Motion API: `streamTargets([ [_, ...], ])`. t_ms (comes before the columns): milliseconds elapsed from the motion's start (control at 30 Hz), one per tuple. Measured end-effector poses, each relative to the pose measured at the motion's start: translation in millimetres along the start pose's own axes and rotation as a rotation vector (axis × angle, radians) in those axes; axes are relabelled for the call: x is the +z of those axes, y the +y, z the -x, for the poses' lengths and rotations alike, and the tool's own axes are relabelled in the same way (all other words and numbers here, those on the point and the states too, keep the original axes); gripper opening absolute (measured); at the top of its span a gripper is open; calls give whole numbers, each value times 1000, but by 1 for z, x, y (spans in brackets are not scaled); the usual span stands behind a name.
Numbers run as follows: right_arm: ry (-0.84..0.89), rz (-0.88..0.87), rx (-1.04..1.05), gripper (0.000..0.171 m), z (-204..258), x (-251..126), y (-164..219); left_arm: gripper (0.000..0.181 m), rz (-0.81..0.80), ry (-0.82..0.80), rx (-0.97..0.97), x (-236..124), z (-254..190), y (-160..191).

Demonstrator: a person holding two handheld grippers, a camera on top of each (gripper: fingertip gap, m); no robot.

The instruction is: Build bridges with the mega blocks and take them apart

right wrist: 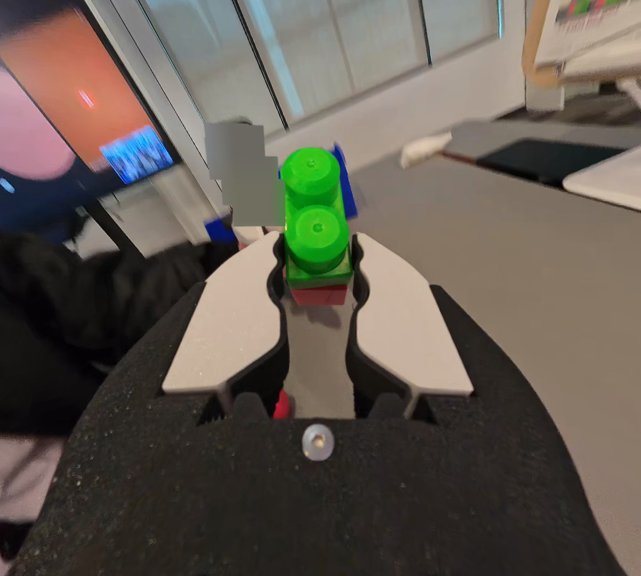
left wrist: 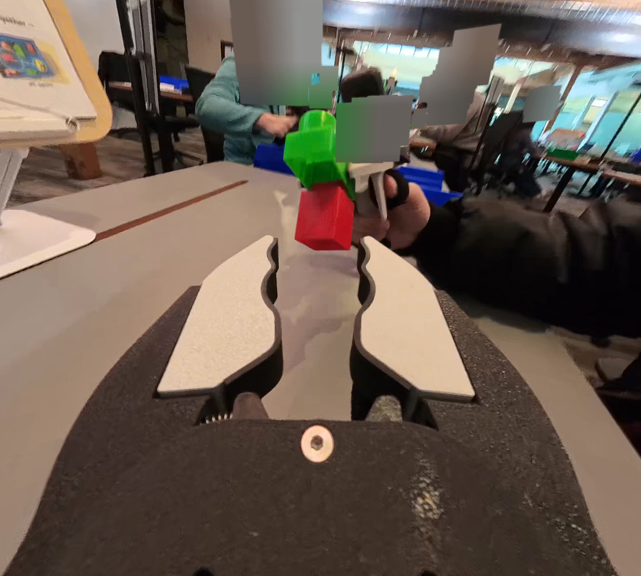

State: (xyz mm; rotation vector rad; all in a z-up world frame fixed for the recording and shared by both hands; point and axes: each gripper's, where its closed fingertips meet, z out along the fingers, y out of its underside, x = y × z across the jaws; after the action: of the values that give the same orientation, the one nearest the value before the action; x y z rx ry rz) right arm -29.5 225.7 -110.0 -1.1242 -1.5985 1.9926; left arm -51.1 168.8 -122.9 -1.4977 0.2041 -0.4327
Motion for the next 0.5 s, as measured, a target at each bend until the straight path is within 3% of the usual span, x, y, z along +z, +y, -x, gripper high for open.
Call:
streamTargets([
  [167, -63, -150, 52, 35, 18, 12, -23, 35, -76, 45, -16, 8, -17, -14],
  [500, -112, -203, 10, 35, 29, 21, -25, 32, -115, 37, -23, 14, -20, -16],
])
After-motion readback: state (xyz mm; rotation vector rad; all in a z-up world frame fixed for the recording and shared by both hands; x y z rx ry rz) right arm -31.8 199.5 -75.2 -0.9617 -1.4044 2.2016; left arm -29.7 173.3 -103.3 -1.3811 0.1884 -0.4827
